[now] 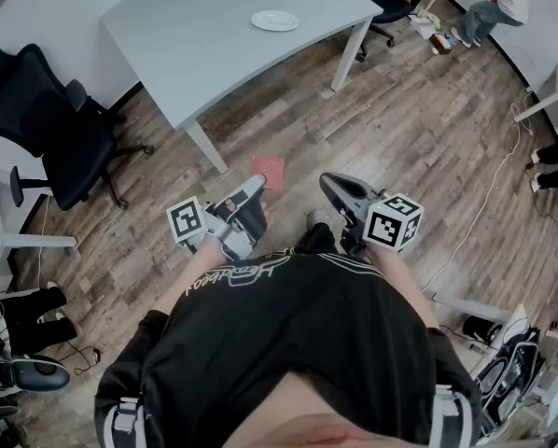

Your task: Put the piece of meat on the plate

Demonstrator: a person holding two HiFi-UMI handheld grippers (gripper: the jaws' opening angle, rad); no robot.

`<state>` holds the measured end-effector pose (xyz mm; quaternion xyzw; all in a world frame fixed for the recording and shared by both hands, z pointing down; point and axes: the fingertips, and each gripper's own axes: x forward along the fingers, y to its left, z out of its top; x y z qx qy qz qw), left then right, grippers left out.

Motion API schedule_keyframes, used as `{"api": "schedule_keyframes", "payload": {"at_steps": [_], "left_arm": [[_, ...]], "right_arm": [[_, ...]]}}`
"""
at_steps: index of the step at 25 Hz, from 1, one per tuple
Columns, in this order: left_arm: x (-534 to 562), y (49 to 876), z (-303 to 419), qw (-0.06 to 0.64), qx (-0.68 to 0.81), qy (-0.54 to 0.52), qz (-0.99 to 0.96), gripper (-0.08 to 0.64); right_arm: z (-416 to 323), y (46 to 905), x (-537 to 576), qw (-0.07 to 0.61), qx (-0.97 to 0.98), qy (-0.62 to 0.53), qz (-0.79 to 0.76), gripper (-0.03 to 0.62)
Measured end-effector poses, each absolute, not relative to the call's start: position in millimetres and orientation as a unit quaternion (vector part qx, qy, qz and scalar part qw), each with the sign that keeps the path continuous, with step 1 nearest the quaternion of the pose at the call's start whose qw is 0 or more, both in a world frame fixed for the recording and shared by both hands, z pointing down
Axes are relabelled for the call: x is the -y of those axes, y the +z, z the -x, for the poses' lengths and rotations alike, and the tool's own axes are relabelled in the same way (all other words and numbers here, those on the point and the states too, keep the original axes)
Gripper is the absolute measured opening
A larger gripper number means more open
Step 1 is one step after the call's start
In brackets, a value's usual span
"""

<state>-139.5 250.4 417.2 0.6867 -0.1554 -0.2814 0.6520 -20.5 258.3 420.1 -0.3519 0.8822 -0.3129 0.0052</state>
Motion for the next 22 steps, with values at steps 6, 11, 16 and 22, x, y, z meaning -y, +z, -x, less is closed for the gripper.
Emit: {"api": "schedule_keyframes", "payload": {"at_steps": [6, 11, 16, 22], "left_arm": [[-243, 423, 133, 0.653, 0.164, -0.279, -0.685, 0.087], [-237, 424, 121, 0.657, 0.169, -0.278, -0.680, 0.087], [-226, 432, 105, 0.664, 0.179, -0.276, -0.671, 0.087], [-204, 445, 76, 0.674, 0.193, -0.271, -0.660, 0.087]], "right_arm": [[12, 421, -251, 0.016, -0.881, -0.323, 0.345, 0.011], [1, 422, -241, 0.028, -0.874, -0.348, 0.337, 0.011], [-17, 430, -228, 0.029, -0.867, -0.367, 0.337, 0.011], [-45, 441, -203, 0.032, -0.863, -0.384, 0.327, 0.011]]}}
